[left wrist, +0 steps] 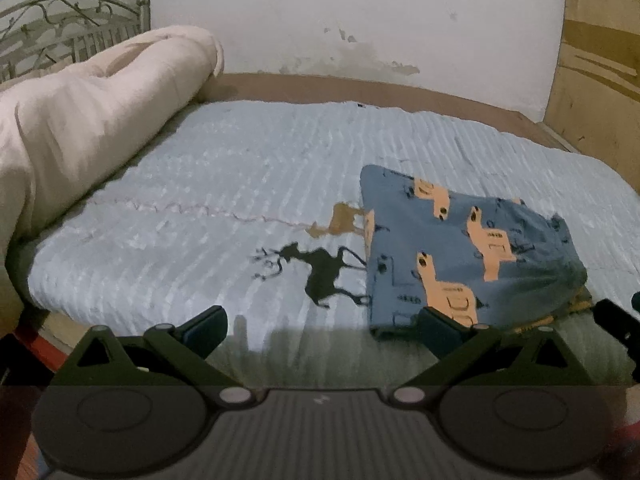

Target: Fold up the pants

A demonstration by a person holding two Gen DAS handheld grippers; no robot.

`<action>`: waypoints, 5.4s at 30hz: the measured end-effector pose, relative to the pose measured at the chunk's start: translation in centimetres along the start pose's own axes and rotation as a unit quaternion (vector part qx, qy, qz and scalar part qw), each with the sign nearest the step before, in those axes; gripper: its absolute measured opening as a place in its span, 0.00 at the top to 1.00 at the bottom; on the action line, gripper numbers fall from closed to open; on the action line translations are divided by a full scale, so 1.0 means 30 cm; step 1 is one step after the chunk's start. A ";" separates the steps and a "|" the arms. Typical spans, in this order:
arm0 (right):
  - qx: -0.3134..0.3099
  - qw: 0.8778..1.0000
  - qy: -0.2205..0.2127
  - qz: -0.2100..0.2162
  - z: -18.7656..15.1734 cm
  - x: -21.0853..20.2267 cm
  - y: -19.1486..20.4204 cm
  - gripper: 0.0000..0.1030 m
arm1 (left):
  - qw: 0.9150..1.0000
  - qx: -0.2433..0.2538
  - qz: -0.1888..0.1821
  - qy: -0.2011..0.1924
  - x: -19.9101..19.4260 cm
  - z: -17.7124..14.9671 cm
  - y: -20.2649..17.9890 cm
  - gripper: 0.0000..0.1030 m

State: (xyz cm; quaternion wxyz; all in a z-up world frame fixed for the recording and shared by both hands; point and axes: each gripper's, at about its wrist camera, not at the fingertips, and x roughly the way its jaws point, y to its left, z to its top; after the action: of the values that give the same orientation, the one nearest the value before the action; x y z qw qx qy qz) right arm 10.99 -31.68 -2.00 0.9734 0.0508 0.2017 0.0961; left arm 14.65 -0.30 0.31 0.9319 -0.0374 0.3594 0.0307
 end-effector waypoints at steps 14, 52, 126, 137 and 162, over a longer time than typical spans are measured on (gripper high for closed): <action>0.007 0.997 0.049 0.052 0.207 0.228 -0.076 0.01 | 0.999 0.018 -0.018 -0.022 0.126 0.158 -0.036 0.01; 0.110 0.970 0.110 0.187 0.107 0.423 -0.248 0.24 | 0.997 0.023 -0.068 0.040 0.349 0.144 -0.066 0.01; 0.015 0.992 0.022 0.125 0.354 0.612 0.153 0.76 | 0.996 -0.012 -0.077 -0.038 0.378 0.452 0.090 0.95; 0.023 0.993 0.064 0.096 0.298 0.663 0.145 0.75 | 0.997 -0.007 -0.071 0.000 0.453 0.395 0.063 0.94; 0.049 0.998 0.029 0.027 0.298 0.485 0.090 0.01 | 0.997 -0.018 -0.050 -0.057 0.222 0.361 0.065 0.01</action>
State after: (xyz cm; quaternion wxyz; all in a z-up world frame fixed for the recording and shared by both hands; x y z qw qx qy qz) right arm 27.24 -26.56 0.97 0.9604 0.1011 0.2333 0.1136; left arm 26.64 2.83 3.73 0.9505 -0.0699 0.3028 -0.0072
